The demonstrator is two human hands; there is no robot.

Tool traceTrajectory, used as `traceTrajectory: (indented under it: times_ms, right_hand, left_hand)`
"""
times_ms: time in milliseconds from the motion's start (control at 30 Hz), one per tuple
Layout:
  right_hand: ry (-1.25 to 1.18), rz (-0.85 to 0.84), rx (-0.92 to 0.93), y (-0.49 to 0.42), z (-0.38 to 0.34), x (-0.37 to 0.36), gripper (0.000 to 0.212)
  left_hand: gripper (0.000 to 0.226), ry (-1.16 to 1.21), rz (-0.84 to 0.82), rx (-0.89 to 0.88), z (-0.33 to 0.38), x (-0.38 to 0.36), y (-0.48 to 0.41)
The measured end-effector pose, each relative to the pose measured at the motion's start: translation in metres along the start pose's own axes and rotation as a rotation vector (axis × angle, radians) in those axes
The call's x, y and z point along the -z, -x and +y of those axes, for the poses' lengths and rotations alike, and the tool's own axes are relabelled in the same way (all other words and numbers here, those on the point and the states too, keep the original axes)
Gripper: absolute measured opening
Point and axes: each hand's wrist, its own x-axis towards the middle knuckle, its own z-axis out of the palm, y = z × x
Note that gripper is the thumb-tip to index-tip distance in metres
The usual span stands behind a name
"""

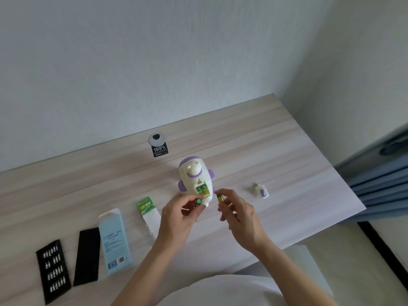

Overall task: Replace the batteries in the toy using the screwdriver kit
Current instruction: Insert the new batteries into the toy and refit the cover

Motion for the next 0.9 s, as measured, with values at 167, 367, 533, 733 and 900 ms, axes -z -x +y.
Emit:
traceTrajectory:
  times_ms: [167, 367, 533, 733, 900]
  right_hand:
    - [-0.042, -0.021, -0.025, -0.015, 0.004, 0.018, 0.031]
    - [-0.066, -0.028, -0.004, -0.030, 0.009, 0.025, 0.025]
    - [-0.065, -0.094, 0.047, -0.047, 0.008, 0.026, 0.015]
    - [0.017, -0.112, 0.134, -0.055, 0.017, 0.014, 0.014]
    - [0.008, -0.098, 0.114, -0.060, 0.020, 0.010, 0.015]
  left_hand:
    - [0.022, -0.016, 0.045, -0.019, 0.011, -0.010, -0.011]
    - [0.021, -0.065, 0.153, -0.025, 0.015, -0.015, -0.012]
    - [0.021, -0.075, 0.218, -0.039, 0.014, -0.020, -0.013]
    - [0.021, -0.088, 0.262, -0.041, 0.016, -0.023, -0.006]
    - [0.019, -0.088, 0.269, -0.032, 0.012, -0.025, -0.008]
